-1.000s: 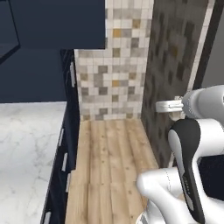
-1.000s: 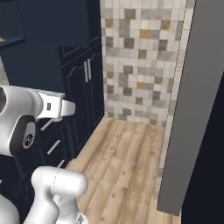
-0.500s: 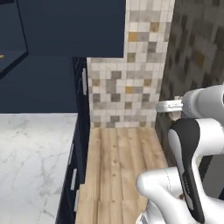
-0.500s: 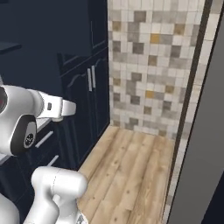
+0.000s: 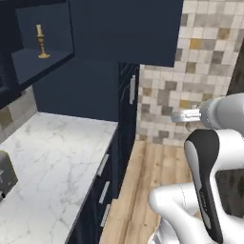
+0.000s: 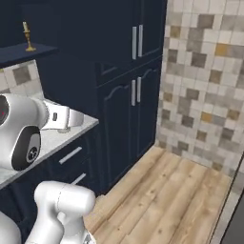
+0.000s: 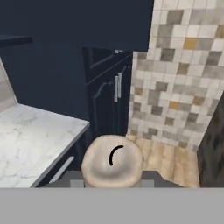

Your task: Pick the candle and candle from the dining table and place them in the open cabinet. Close the cabinet after placing the objects.

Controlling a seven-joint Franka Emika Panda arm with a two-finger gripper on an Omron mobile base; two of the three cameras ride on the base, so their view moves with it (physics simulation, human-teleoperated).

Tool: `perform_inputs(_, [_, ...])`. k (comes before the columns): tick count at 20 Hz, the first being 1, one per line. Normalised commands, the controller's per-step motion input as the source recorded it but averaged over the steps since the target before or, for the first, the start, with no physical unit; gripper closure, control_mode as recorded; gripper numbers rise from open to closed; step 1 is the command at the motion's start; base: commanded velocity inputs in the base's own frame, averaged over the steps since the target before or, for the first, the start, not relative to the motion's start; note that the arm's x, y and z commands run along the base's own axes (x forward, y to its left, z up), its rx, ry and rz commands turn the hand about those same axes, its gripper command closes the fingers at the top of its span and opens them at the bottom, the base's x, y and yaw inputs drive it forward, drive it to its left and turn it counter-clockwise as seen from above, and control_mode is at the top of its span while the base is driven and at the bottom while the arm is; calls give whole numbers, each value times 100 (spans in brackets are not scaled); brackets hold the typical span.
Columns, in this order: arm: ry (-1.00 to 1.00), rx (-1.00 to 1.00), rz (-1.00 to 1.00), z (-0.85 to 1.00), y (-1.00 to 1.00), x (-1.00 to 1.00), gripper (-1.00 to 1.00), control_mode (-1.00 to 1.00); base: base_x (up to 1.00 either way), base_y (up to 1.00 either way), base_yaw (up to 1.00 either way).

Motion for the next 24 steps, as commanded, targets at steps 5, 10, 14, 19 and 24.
perform_inputs(5, [0, 0, 0, 0, 0, 0, 100, 100, 51, 34, 51])
perform_inputs(10, [0, 0, 0, 0, 0, 0, 100, 100, 52, 44, 53])
perform_inputs(14, [0, 0, 0, 0, 0, 0, 100, 100, 46, 36, 53])
perform_inputs(19, [0, 0, 0, 0, 0, 0, 100, 100, 48, 11, 51])
perform_inputs(24, [0, 0, 0, 0, 0, 0, 100, 100, 67, 32, 35])
